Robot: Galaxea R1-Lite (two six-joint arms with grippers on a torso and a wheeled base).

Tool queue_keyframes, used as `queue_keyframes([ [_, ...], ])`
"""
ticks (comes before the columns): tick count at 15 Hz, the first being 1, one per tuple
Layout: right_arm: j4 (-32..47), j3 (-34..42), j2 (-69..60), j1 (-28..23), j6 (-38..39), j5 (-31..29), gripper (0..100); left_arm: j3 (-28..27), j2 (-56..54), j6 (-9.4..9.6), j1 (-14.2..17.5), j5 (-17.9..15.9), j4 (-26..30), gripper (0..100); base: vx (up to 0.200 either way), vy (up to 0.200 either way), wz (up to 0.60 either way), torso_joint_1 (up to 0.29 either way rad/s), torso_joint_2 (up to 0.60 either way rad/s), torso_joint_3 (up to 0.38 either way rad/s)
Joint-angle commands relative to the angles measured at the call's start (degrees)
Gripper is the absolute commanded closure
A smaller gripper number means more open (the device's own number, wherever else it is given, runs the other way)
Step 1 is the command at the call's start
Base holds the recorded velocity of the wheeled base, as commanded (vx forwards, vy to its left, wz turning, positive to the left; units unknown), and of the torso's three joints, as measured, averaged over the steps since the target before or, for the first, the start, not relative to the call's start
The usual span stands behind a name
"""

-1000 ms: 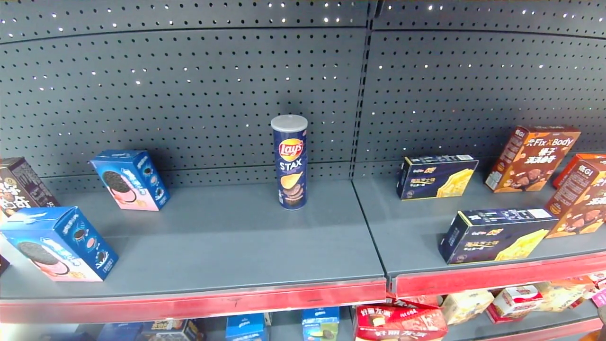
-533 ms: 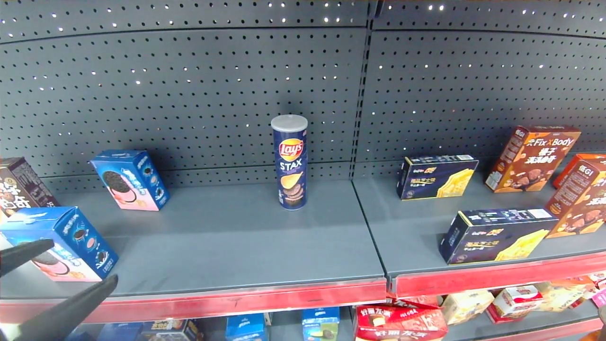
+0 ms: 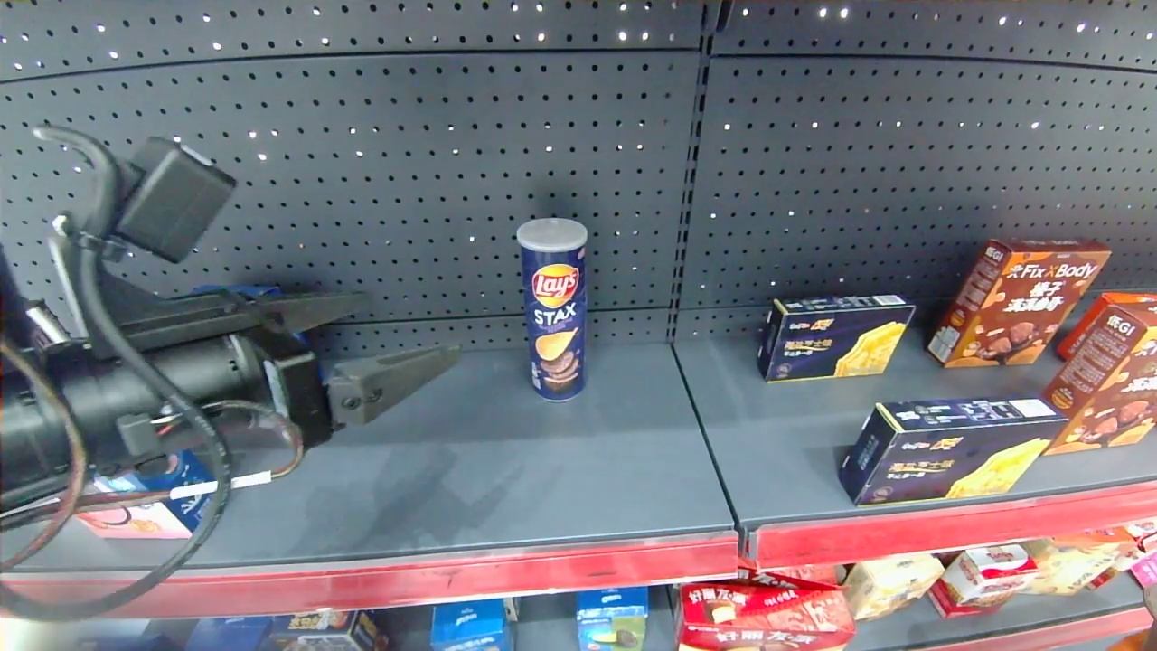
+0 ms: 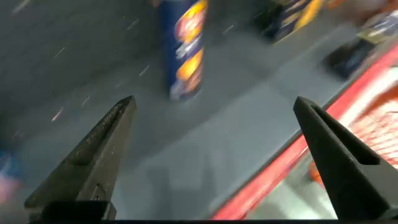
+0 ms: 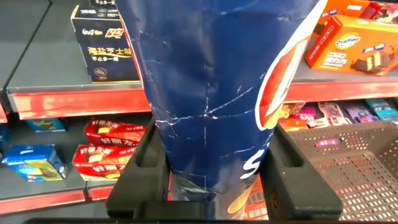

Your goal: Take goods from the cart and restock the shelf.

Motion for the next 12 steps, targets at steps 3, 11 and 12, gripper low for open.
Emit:
queue_keyframes([
  [3, 0.11, 0.36, -1.06, -0.46, -0.11, 0.02, 100, -0.5, 13.5, -0.01, 0.13, -5.4, -7.94, 0, 0.0, 0.0, 0.0, 0.0, 0.0, 0.0],
  [11, 2.92, 0.62, -5.54, -0.1, -0.11, 2.3, 100, 0.74, 27.21, 0.17, 8.04, -15.51, -26.22, 0, 0.0, 0.0, 0.0, 0.0, 0.0, 0.0],
  [12, 2.92, 0.71, -5.63, 0.07, -0.11, 2.3, 100, 0.65, 28.0, 0.34, 8.74, -17.97, -27.45, 0, 0.0, 0.0, 0.0, 0.0, 0.0, 0.0],
])
